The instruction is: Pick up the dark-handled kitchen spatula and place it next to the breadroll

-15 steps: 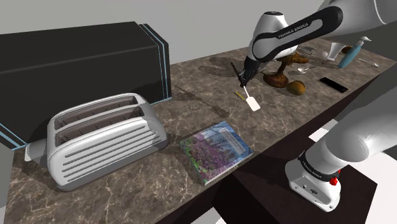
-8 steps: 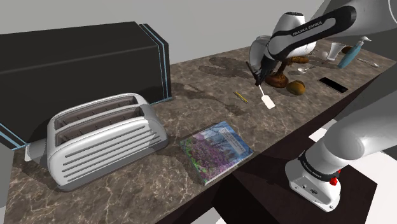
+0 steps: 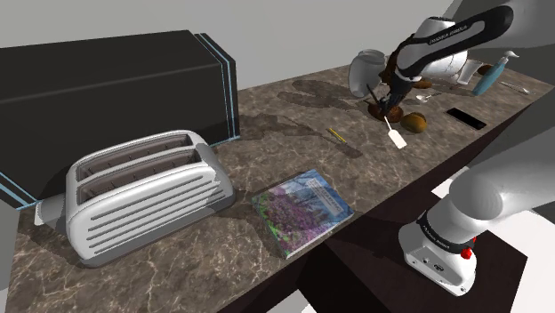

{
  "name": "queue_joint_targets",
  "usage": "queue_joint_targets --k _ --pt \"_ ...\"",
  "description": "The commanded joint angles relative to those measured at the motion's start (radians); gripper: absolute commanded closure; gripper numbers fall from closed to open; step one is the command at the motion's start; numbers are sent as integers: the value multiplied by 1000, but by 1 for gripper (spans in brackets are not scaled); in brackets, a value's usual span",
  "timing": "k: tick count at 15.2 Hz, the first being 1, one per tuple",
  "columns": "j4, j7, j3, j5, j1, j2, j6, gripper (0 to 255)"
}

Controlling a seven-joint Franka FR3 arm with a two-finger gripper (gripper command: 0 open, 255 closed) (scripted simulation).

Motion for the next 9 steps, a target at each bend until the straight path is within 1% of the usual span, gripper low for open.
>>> queue_joint_targets --k 1,5,9 --pt "9 -61 -38 -2 -23 10 0 255" --pt "53 -181 -111 7 -62 47 -7 255" --pt "115 -307 -180 35 -96 102 -18 255"
